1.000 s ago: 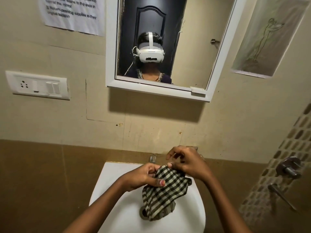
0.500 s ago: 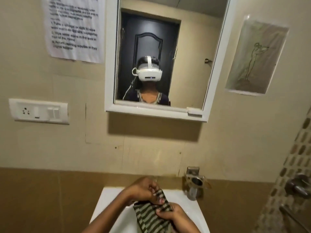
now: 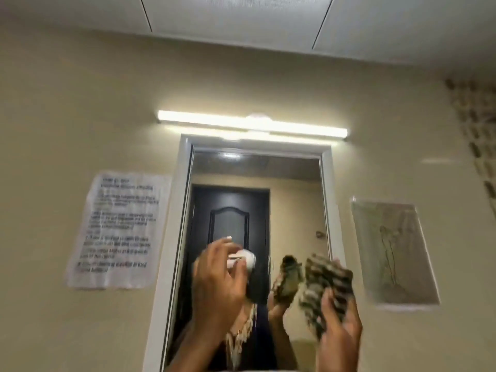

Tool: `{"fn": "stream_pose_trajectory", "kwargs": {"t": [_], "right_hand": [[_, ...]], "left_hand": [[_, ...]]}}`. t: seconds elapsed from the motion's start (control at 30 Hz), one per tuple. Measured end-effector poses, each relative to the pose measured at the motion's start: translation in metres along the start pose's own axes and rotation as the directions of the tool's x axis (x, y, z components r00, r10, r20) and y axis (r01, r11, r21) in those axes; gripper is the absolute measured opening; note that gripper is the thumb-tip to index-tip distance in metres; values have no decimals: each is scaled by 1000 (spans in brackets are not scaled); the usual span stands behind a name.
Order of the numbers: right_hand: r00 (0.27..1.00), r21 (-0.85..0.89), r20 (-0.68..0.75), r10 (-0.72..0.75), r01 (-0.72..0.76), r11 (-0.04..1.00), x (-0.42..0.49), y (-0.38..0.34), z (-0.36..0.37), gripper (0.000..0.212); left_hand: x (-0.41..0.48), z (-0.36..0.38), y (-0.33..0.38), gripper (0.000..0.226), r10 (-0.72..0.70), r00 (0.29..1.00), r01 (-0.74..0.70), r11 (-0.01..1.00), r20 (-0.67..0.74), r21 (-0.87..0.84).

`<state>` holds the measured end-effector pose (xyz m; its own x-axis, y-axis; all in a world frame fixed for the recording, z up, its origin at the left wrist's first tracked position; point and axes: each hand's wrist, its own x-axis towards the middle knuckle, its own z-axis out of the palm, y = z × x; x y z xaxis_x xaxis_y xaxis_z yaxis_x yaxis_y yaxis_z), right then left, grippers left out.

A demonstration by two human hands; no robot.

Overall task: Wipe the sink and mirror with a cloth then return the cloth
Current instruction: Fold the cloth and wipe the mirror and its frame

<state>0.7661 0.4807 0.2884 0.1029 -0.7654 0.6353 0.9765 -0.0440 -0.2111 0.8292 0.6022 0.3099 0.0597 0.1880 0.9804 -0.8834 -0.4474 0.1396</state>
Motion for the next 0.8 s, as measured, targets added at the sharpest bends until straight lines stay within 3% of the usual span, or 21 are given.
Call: {"fn": "stream_pose_trajectory", "kwargs": {"t": [0.07, 0.1, 0.17, 0.2, 0.3, 0.37, 0.43, 0.5, 0.57, 0.67, 0.8], "right_hand": [[984, -169, 108, -143, 159, 973, 40, -3, 44, 48], [948, -317, 173, -268, 311, 896, 67, 5, 70, 59], [816, -539, 255, -519, 565, 624, 109, 12, 127, 68], [773, -579, 320, -548, 617, 533, 128, 21, 149, 68], [771, -681, 468, -431, 626, 381, 163, 38, 202, 70], [793, -709, 535, -293, 609, 355, 174, 50, 228, 61], [782, -710, 590, -200, 621, 333, 170, 62, 247, 54], [733, -683, 651, -196, 679, 269, 160, 71, 260, 62], [619, -574, 744, -252, 785, 233, 144, 74, 273, 54], [410, -341, 868, -281, 903, 263, 111, 77, 301, 39], [185, -167, 968, -170, 979, 116, 87, 88, 335, 44]], "left_hand": [[68, 6, -5, 26, 22, 997, -17, 998, -78, 60], [101, 7, -9, 29, 26, 991, -13, 995, -127, 102], [152, 7, -18, 36, 50, 975, -6, 980, -217, 197], [172, 6, -24, 38, 54, 964, 6, 975, -262, 221], [208, 4, -46, 38, -17, 945, 97, 968, -327, 232], [214, 7, -65, 39, -135, 943, 193, 967, -304, 169], [208, 13, -82, 40, -195, 950, 223, 971, -246, 88], [199, 16, -93, 42, -172, 957, 178, 984, -233, 6], [198, 16, -93, 42, -168, 945, 153, 985, -281, -75], [198, 14, -85, 43, -190, 931, 155, 979, -312, -136], [194, 9, -87, 46, -148, 932, 105, 984, -332, -144]]}}
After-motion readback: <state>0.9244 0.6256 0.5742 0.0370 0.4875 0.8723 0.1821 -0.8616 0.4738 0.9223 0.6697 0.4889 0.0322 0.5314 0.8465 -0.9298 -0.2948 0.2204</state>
